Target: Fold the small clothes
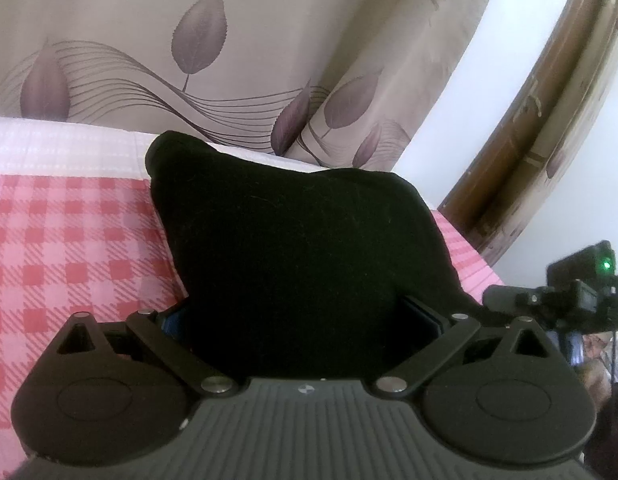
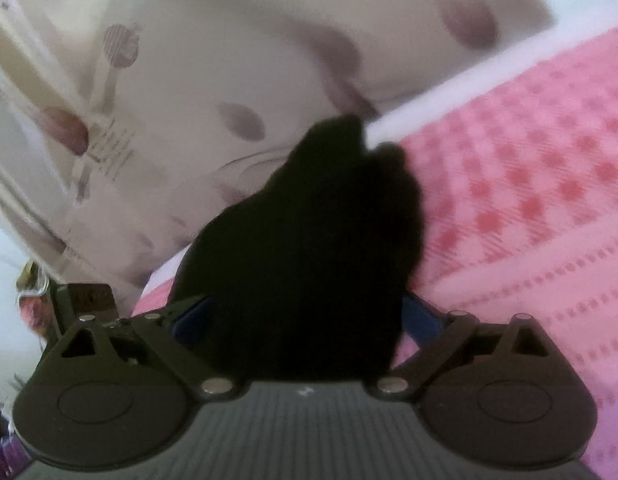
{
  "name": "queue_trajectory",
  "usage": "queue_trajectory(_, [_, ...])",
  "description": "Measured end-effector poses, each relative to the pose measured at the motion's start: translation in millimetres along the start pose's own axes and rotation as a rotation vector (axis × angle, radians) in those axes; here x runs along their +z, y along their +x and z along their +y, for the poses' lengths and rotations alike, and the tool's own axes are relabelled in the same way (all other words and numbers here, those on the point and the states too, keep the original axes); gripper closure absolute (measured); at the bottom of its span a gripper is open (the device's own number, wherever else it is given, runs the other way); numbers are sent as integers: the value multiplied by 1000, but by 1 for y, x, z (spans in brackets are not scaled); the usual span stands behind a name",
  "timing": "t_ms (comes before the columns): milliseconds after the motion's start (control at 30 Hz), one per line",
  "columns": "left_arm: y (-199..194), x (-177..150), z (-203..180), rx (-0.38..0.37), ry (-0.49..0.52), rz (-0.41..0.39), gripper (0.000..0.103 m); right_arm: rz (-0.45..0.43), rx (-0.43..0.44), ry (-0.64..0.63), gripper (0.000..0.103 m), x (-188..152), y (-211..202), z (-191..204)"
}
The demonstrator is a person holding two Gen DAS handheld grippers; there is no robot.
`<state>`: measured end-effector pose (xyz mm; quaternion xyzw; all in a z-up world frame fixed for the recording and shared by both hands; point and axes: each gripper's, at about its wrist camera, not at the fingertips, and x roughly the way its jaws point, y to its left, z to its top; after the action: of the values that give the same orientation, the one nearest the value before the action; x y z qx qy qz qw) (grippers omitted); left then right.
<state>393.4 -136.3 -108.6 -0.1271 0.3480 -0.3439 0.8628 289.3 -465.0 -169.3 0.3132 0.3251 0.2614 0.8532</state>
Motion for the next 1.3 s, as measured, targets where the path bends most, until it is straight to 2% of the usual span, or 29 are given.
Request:
queue_trajectory(133, [-2,1,4,-13,-19,-5,4,52,101,-2,2,15,23,0])
queue_trajectory(233, [-3,1,5,-18,-26,-7,3,62,117,-23,3,16,26,1])
queue_trajectory(467, [-3,1,5,-24,-29,-9,2,65,69,-128,4,14,25,2])
queue_trajectory(633, [-3,1,2,-19,-23,-9,1,44,61,-125,4,10,22,4])
queue_trajectory(833, [-1,2,2,-21,-18,-1,0,74,22,-199,3,9,23,14])
queue_trajectory(1067, [-1,3,4,-30,-23,1,0,82,31,-191,4,11,22,12])
queue_trajectory(1100, [-1,3,3,-29,-23,1,0,84,24,-199,6,10,22,13])
queue_trajectory(1133, [-1,3,3,-24,-22,-1,1,83,12,-206,21,10,22,15])
queue_trajectory(1167, [-2,2,1,-11,-16,-3,4,86,-2,-209,45,9,23,16])
queue_trajectory(1233, [-2,0,-5,43,6,-9,16,96,-7,-197,53,8,25,15])
queue_trajectory(1300, [-4,-1,-5,40,2,-11,34,92,-15,-199,59,7,24,16])
